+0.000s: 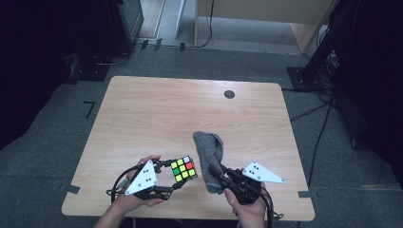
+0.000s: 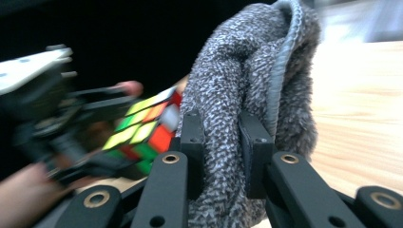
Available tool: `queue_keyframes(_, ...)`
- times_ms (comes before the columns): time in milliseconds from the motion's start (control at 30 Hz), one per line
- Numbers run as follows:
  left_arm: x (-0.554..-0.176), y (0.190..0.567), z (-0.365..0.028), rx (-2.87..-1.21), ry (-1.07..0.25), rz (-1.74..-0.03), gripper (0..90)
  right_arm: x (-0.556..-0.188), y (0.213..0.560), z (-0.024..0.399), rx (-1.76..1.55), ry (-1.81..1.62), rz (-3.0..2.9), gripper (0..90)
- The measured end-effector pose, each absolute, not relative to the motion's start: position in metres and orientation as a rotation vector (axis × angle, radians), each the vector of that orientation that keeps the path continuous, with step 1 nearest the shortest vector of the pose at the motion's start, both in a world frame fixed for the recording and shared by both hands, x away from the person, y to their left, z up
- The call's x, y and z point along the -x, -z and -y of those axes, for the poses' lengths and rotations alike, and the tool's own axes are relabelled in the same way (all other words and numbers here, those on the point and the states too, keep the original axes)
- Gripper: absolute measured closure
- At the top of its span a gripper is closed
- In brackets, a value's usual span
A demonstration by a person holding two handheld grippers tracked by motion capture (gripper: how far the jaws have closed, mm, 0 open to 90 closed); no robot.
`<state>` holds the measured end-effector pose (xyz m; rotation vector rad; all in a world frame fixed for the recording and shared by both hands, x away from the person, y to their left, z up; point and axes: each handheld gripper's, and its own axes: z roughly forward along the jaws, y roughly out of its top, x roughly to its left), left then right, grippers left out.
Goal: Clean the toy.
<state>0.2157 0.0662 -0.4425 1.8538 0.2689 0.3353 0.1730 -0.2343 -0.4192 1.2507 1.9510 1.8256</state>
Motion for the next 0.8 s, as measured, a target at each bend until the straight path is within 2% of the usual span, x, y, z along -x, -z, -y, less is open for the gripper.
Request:
queue_keyframes(133, -0.215, 0.437, -0.071, -1.827, -0.310, -0.263, 34.2, -0.177, 0.433, 0.218, -1.198, -1.858, -2.066, 76.6)
queue_keyframes(267, -0.219, 0.433, -0.077, -1.765, -0.255, -0.281, 34.3, -0.187, 0.449, 0.223, -1.269, -1.616, -2.176, 76.6)
queue_keyframes(333, -0.218, 0.434, -0.077, -1.791, -0.253, -0.266, 34.3, -0.187, 0.447, 0.229, -1.293, -1.753, -2.115, 76.6)
queue_keyframes(500, -0.219, 0.436, -0.075, -1.784, -0.212, -0.269, 34.3, -0.180, 0.431, 0.230, -1.117, -2.066, -2.029, 76.2)
queue_keyframes(567, -0.220, 0.436, -0.077, -1.784, -0.221, -0.277, 34.2, -0.182, 0.437, 0.226, -1.097, -2.057, -2.102, 75.7)
queue_keyframes(667, -0.227, 0.435, -0.089, -1.686, -0.167, -0.336, 34.2, -0.189, 0.449, 0.231, -1.152, -1.952, -2.174, 75.7)
queue_keyframes(800, -0.230, 0.431, -0.095, -1.611, -0.159, -0.385, 34.2, -0.190, 0.461, 0.225, -1.162, -1.904, -2.202, 75.7)
